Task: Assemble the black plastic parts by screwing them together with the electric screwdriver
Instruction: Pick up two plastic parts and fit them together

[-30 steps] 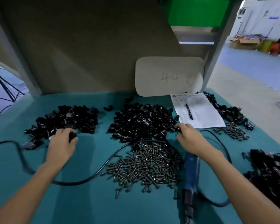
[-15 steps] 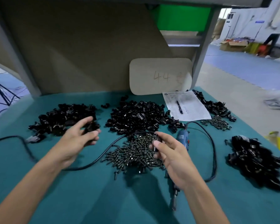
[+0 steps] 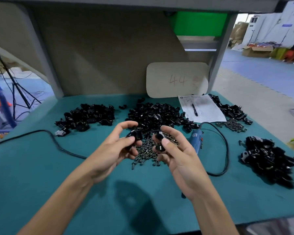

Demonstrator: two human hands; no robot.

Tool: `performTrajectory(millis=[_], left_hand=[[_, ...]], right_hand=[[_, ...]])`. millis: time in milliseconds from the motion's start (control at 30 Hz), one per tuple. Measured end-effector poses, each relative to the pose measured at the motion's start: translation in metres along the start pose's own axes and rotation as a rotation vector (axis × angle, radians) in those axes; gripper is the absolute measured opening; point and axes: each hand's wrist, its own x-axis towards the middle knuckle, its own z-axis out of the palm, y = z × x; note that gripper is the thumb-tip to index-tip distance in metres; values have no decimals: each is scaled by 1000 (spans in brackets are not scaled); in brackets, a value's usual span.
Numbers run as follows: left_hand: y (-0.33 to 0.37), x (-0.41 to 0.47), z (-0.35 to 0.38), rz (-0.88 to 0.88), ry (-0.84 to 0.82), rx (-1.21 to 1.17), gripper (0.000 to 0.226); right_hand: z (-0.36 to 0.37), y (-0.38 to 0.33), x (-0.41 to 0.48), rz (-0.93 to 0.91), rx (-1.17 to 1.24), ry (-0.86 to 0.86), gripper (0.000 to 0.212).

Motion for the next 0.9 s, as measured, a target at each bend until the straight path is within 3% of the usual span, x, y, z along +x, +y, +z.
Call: performTrajectory(millis=[100,267,500,600,767,900], left_hand=[[-3,-3,4,76,-8,139,24],[-6,-8,5,239,-62,371,33],[-8,-9,8,298,15,347,26],[-8,-10,10,199,91,300,19],[-4,-12,16,-83,199,40,29],[3,-13,17,-349,89,-379,63]], right_hand=[[7,-2,2,0,-25,-15,24],[12,1,4,19,79,-10,24],[9,0,1,91,156,-38,32],[7,-1,0,97,161,-46,32],[7,-1,-1,80,128,-53,37],[8,2,-2,73,122,-35,32]])
